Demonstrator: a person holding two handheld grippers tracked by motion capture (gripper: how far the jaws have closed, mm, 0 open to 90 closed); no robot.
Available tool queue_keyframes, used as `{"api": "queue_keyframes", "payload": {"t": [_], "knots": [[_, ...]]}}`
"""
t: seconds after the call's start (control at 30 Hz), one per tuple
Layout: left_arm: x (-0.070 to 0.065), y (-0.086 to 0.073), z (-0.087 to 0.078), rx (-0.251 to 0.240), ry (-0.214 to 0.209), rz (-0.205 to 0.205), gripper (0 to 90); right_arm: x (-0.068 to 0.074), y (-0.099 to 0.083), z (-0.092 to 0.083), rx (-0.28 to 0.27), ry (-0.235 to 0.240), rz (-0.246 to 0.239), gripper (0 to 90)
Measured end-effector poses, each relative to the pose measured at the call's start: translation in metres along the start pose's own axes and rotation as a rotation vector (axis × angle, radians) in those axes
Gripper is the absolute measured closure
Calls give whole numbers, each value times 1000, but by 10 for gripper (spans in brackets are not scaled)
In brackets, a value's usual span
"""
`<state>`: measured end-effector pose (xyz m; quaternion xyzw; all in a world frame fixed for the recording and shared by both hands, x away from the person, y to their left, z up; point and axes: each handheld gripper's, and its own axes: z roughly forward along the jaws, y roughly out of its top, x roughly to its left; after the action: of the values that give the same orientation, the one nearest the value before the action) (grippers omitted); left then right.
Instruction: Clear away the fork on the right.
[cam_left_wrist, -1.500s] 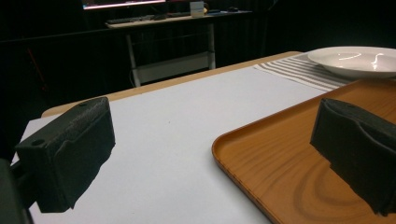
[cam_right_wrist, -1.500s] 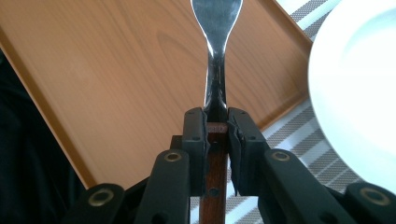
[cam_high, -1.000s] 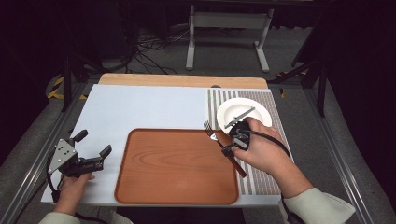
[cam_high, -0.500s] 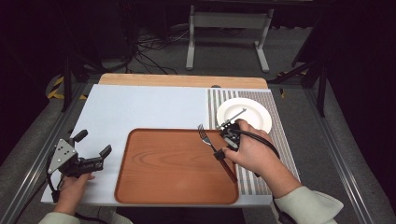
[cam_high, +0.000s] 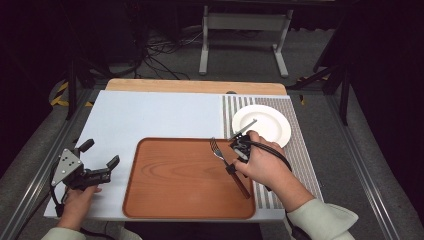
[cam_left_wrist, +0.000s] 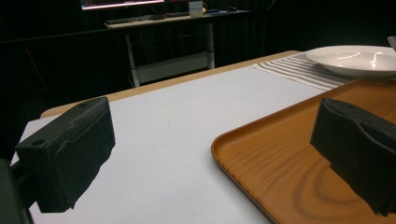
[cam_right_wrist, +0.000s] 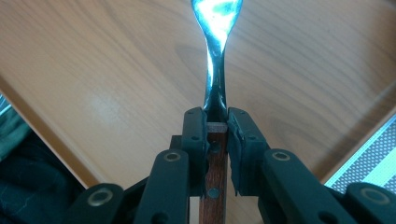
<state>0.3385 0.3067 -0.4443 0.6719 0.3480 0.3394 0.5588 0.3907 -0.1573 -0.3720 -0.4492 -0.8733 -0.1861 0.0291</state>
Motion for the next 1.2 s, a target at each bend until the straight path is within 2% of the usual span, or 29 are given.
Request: {"api": "queue_keyframes", "payload": {"t": [0.23,0.5,0.9,1.2], "knots": [[0,0,0,3,-1,2,3,-2,0,9,31,2,27,782],[0,0,1,3,-1,1,3,-4,1,17,60,-5,81,782],[0,-1,1,3,0,-1,3,-5,1,29,99,1,121,780],[0,-1,1,2,1,-2,3,-6,2,35,121,0,131,780]]}}
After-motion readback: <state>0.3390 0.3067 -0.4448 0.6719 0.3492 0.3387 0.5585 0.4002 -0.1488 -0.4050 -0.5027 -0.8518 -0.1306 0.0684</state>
